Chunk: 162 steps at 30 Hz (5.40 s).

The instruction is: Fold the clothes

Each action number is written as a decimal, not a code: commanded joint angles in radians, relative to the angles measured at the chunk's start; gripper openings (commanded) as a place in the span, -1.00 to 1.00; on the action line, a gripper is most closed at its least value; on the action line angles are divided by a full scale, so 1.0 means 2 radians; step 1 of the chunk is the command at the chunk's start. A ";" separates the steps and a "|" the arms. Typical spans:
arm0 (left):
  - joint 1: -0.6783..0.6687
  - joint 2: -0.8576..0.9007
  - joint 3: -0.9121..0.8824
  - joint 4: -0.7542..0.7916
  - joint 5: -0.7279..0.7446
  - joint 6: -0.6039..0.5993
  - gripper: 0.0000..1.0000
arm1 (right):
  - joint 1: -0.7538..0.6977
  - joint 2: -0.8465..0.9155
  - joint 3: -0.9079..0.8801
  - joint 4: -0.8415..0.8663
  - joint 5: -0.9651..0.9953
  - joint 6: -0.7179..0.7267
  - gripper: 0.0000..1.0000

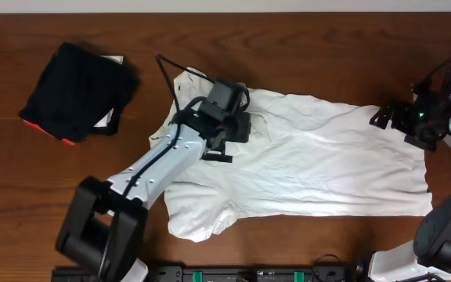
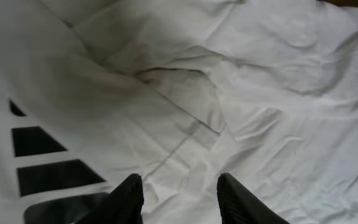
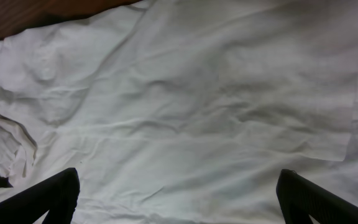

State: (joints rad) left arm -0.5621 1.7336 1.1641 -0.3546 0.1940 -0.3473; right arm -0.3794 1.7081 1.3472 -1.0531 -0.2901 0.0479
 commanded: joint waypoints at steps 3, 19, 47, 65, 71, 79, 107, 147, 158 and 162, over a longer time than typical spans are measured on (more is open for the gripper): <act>-0.037 0.006 0.009 0.002 -0.095 -0.015 -0.17 | 0.000 0.001 0.009 0.001 0.005 0.003 0.98; -0.084 0.034 0.009 0.003 -0.161 0.018 -0.17 | 0.000 0.001 0.009 0.001 0.005 0.003 0.99; -0.104 0.095 0.009 0.042 -0.161 0.114 -0.16 | 0.000 0.001 0.009 0.001 0.005 0.003 0.98; -0.103 0.120 0.009 0.068 -0.214 0.176 -0.15 | 0.000 0.001 0.009 0.001 0.005 0.003 0.99; -0.104 0.120 0.009 0.068 -0.214 0.175 -0.15 | 0.000 0.001 0.009 0.001 0.005 0.003 0.98; -0.104 0.120 0.009 0.068 -0.214 0.175 -0.17 | 0.000 0.001 0.009 0.001 0.005 0.003 0.98; -0.103 0.002 0.010 0.077 -0.224 0.175 -0.88 | 0.000 0.001 0.009 0.001 0.005 0.003 0.99; -0.041 -0.007 0.010 0.061 -0.251 0.129 -0.77 | -0.130 0.006 -0.017 0.036 0.046 -0.029 0.61; -0.041 -0.007 0.010 0.058 -0.250 0.128 -0.75 | -0.134 0.006 -0.112 0.132 0.032 -0.044 -0.13; -0.041 -0.007 0.010 0.056 -0.250 0.128 -0.74 | -0.135 0.006 -0.135 0.163 0.032 -0.045 -0.19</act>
State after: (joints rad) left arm -0.6460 1.7279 1.1641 -0.2363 -0.2947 -0.0788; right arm -0.6453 1.7119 1.1007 -0.7498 -0.2268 -0.0246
